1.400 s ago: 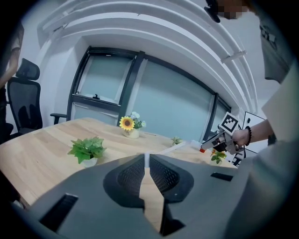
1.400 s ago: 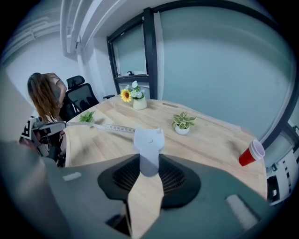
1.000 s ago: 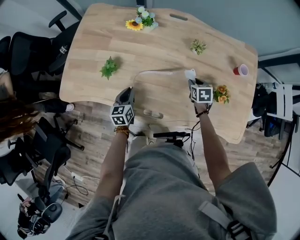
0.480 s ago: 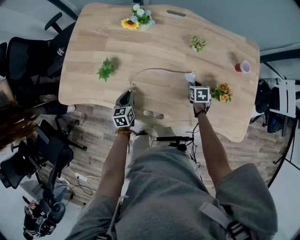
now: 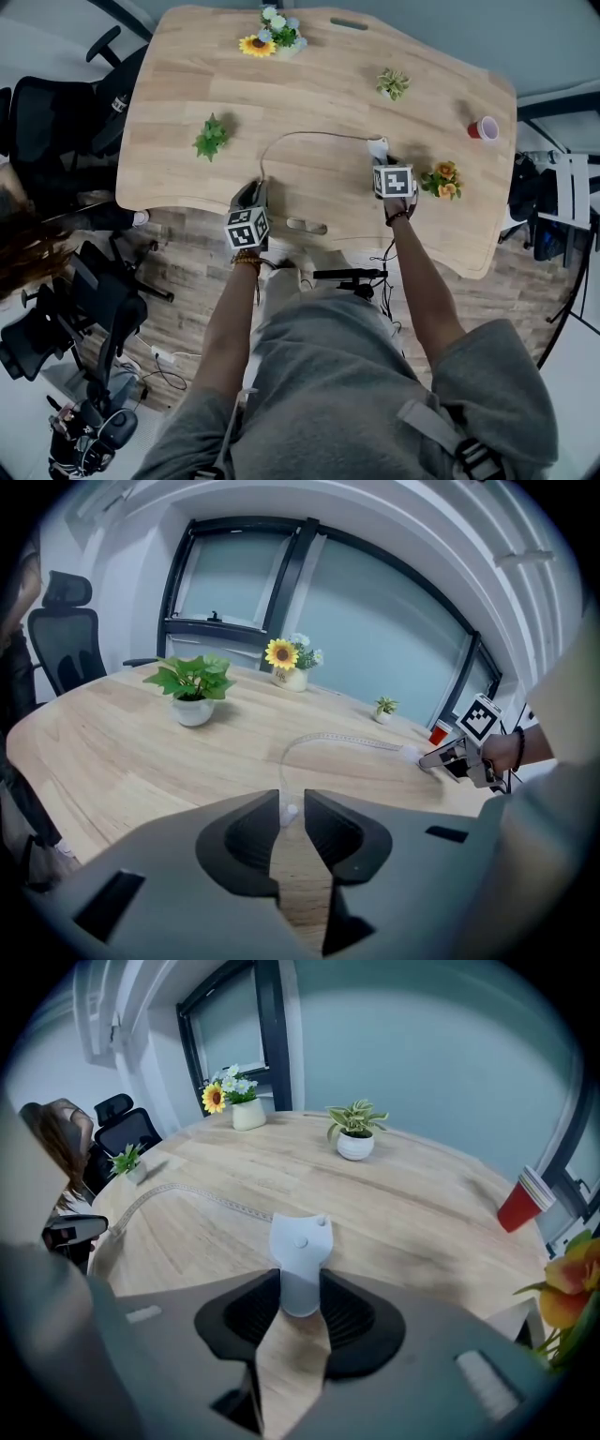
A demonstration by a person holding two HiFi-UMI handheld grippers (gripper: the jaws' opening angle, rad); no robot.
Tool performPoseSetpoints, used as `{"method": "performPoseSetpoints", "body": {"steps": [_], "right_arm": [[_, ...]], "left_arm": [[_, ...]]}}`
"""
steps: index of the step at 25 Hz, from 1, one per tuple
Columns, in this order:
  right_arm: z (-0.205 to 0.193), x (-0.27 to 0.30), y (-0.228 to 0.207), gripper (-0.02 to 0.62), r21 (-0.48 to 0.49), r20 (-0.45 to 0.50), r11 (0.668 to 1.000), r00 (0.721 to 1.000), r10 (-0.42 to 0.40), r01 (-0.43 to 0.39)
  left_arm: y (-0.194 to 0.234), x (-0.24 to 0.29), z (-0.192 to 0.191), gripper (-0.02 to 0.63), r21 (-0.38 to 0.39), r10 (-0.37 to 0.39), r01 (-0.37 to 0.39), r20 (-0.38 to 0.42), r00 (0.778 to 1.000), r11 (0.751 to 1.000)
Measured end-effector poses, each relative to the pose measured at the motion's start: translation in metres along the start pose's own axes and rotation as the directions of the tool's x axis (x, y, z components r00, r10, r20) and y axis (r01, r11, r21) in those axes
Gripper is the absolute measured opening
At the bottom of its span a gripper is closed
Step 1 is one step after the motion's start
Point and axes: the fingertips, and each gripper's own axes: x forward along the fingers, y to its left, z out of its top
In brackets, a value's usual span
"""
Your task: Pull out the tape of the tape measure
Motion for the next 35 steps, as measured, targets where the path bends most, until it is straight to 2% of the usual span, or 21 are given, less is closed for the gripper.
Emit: {"method": "performPoseSetpoints", "body": {"steps": [4, 11, 18, 25, 35], "right_arm": [[0.002, -0.001, 0.002, 0.202, -0.006, 0.0, 1.0, 1.0, 0.008, -0.008], [0.021, -0.025, 0.004, 0.21, -0.012, 0.065, 1.0, 0.998, 0.004, -0.003], [0.057, -0.065, 0.012, 0.21, -0.009, 0.188, 1.0, 0.982, 0.006, -0.005], [0.115, -0.133, 0.038, 0.21, -0.036, 0.383, 0.999, 0.923, 0.029, -0.017], [0.16, -0.235, 0.086, 0.204, -0.088, 0.589, 0.996, 0.806, 0.06, -0.01]], "left_arm": [[0.001, -0.007, 0.005, 0.083, 0.01, -0.007, 0.007, 0.014, 1.0, 1.0], [0.006, -0.026, 0.034, 0.086, 0.014, 0.0, -0.002, 0.097, 0.995, 1.0], [-0.005, -0.047, 0.079, 0.086, 0.075, -0.029, 0.014, 0.201, 0.979, 0.997], [-0.035, -0.077, 0.136, 0.086, 0.176, -0.081, 0.023, 0.328, 0.941, 0.984], [-0.09, -0.132, 0.203, 0.086, 0.31, -0.187, 0.033, 0.482, 0.856, 0.95]]}}
